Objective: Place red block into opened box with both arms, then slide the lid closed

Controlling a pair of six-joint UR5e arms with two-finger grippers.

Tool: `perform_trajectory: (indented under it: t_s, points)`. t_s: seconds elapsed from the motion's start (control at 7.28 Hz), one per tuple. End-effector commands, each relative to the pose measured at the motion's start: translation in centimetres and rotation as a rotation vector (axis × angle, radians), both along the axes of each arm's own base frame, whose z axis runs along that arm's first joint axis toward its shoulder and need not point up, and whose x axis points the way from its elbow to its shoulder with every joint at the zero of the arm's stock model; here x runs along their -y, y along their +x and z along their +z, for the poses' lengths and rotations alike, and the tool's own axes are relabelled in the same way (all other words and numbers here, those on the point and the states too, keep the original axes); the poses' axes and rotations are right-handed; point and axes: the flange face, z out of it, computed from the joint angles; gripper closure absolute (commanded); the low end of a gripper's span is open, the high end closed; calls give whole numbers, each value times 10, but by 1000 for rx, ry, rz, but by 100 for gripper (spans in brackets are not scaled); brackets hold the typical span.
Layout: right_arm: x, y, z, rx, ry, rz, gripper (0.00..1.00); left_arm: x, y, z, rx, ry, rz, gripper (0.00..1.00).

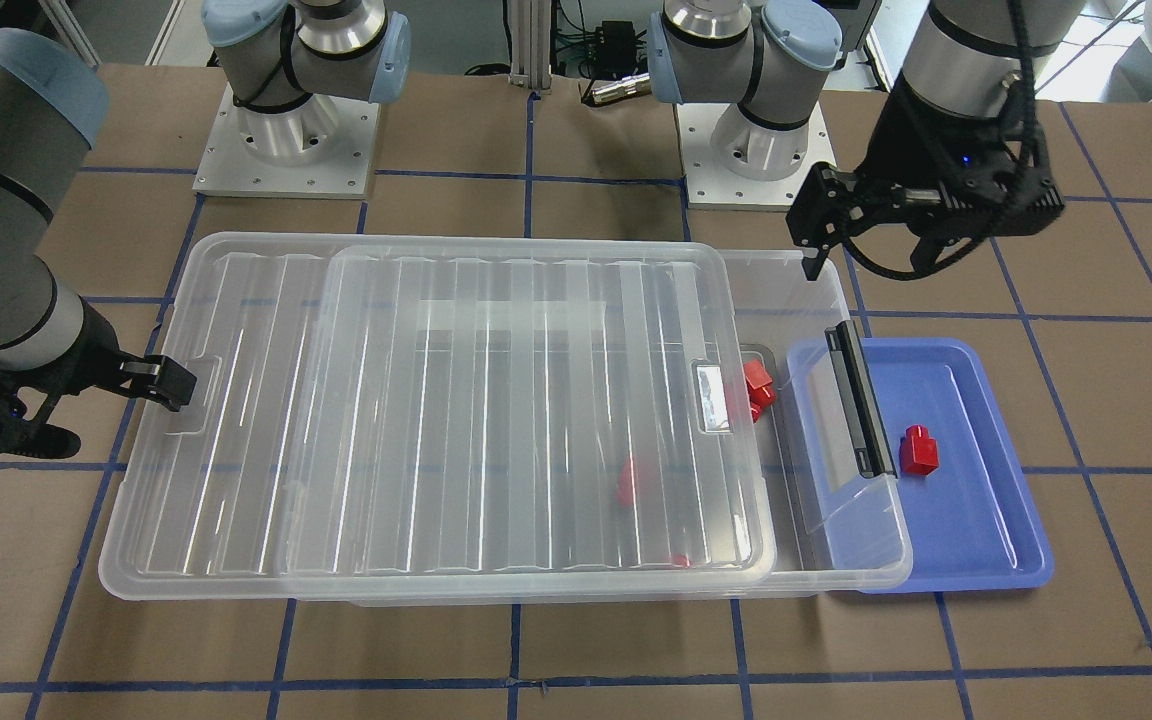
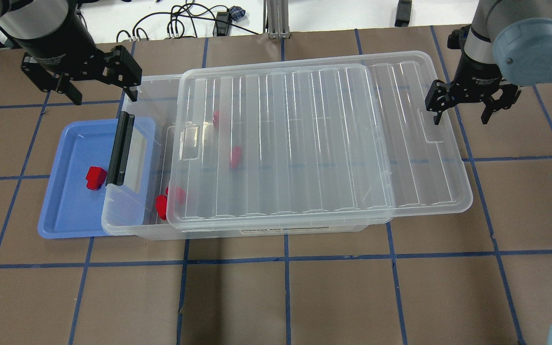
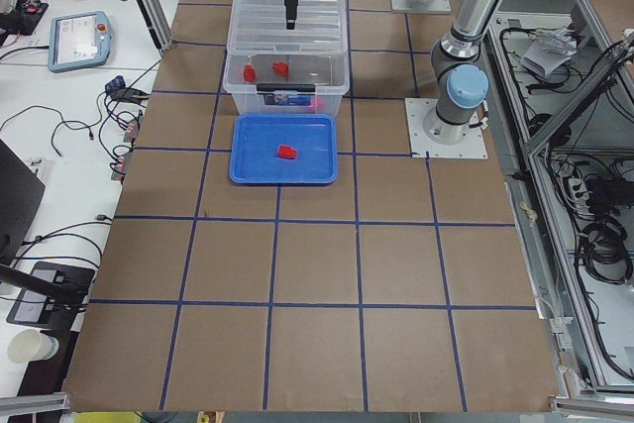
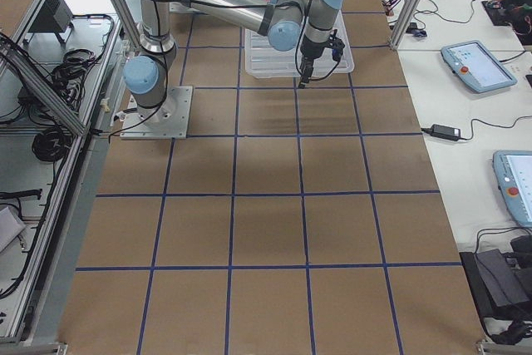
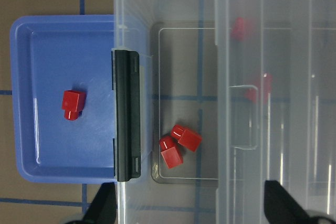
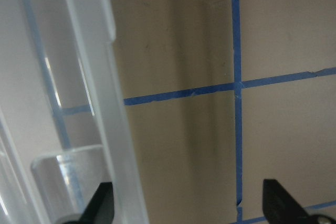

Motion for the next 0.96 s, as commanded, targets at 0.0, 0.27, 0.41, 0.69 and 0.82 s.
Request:
perform_trajectory:
  t_s: [0.0, 0.27, 0.41, 0.69, 0.82]
  points:
    - [0, -9, 2, -10, 6, 39, 0, 21, 97, -38, -73, 70, -4, 0]
    - [0, -11, 2, -13, 5, 41, 0, 35, 161, -98, -154, 87, -150, 0]
    - [0, -16, 4, -10, 7, 62, 0, 35, 198, -130, -154, 61, -124, 0]
    - [1, -39, 6, -8, 14, 89, 0, 38, 226, -187, -109, -15, -166, 0]
    - [0, -54, 4, 0, 20, 99, 0, 36, 226, -211, -115, 4, -203, 0]
